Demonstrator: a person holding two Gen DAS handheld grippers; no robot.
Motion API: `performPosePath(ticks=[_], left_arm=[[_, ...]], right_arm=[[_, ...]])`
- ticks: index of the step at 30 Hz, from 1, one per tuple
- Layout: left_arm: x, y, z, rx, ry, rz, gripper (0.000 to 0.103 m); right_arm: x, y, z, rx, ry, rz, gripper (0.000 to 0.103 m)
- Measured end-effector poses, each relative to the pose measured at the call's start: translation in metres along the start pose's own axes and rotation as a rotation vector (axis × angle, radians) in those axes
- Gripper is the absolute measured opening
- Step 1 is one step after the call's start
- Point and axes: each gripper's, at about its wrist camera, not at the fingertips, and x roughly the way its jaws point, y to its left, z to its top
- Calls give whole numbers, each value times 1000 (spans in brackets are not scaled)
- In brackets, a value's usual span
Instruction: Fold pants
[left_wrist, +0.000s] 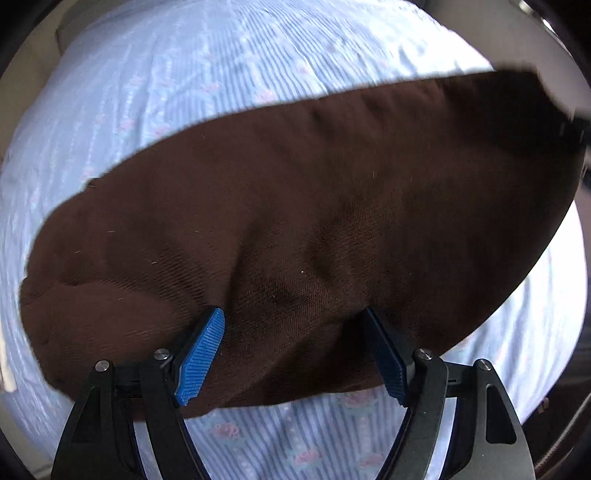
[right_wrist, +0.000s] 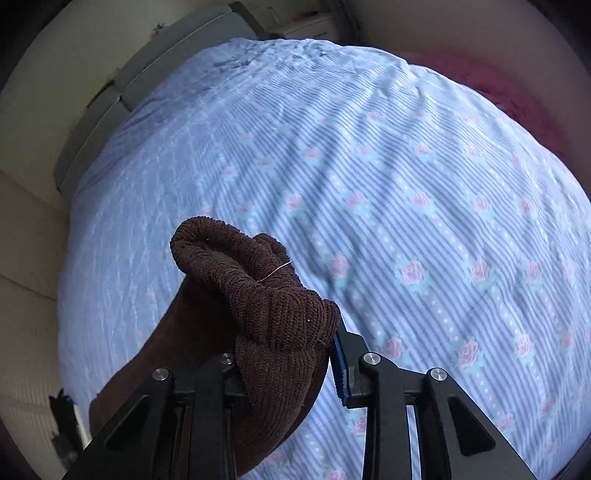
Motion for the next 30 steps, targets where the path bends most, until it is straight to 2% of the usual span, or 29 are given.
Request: performPosePath(ticks=[4, 5, 6, 8, 11, 15, 19, 25, 30], left_arm=[[16, 0, 6, 30, 32, 15, 86], [13, 1, 9, 47, 44, 13, 86], [6, 4, 11, 48, 43, 3, 80], [-23, 17, 12, 5, -15, -9, 74], [-81, 54, -1, -119, -143, -11, 80], [-127, 102, -28, -226, -206, 34, 80], [-153, 146, -56, -303, -222, 56, 80], [-175, 215, -91, -423, -231, 22, 80], [-179, 239, -112, -426, -238, 45, 80]], right_arm=[[-8, 13, -3, -16, 2, -15, 31], [-10, 15, -3, -15, 1, -19, 31], [-15, 15, -4, -12, -2, -18, 31], [-32, 20, -4, -6, -11, -14, 31], [-58, 41, -9, -57, -51, -28, 31], [-96, 109, -30, -249, -118, -104, 31], [-112, 182, -58, -425, -141, -100, 31], [-107, 292, -126, -660, -101, -12, 31], [-70, 356, -192, -796, -1, 9, 31]])
